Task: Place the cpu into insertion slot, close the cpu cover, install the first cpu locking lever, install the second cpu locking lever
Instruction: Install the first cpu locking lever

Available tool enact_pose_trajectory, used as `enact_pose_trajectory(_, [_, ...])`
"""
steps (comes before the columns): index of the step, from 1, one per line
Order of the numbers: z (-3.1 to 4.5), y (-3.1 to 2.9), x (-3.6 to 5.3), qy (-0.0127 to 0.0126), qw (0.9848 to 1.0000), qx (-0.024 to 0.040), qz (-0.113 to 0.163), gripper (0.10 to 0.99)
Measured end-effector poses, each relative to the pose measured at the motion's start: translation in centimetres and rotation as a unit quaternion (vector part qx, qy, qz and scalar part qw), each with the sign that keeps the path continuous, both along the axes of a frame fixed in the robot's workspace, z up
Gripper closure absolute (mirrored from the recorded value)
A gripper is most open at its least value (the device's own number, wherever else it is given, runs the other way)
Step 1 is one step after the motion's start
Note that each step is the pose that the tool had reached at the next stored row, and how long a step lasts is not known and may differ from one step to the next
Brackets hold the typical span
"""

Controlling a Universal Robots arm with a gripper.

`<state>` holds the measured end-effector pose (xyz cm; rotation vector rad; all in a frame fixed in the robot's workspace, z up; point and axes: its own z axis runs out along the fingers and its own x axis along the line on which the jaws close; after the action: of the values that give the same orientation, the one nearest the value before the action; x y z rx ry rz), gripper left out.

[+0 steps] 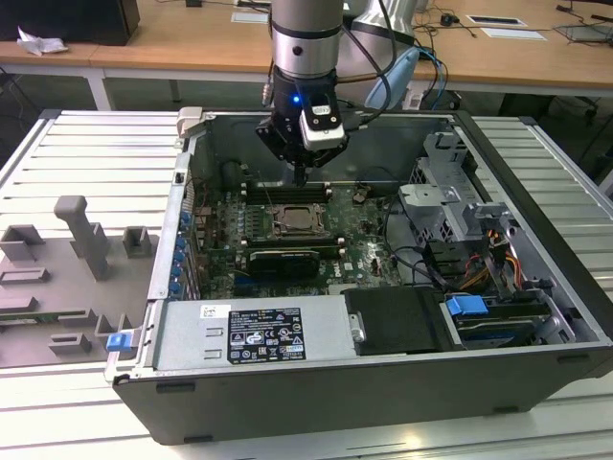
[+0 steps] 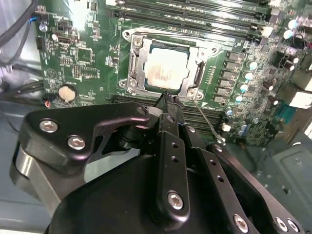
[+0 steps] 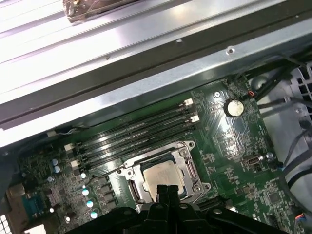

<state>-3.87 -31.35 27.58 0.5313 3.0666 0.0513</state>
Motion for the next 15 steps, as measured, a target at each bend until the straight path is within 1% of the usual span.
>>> enact_pose_trajectory(4, [0.00,0.00,0.00,0.0000,0.9997,0.0000,0.024,0.980])
enact_pose_trajectory(8, [0.00,0.00,0.00,0.0000,0.9990,0.0000,0.045,0.980])
enact_pose_trajectory(15, [0.00,-0.01,0.00,0.0000,0.9981,0.0000,0.061,0.980])
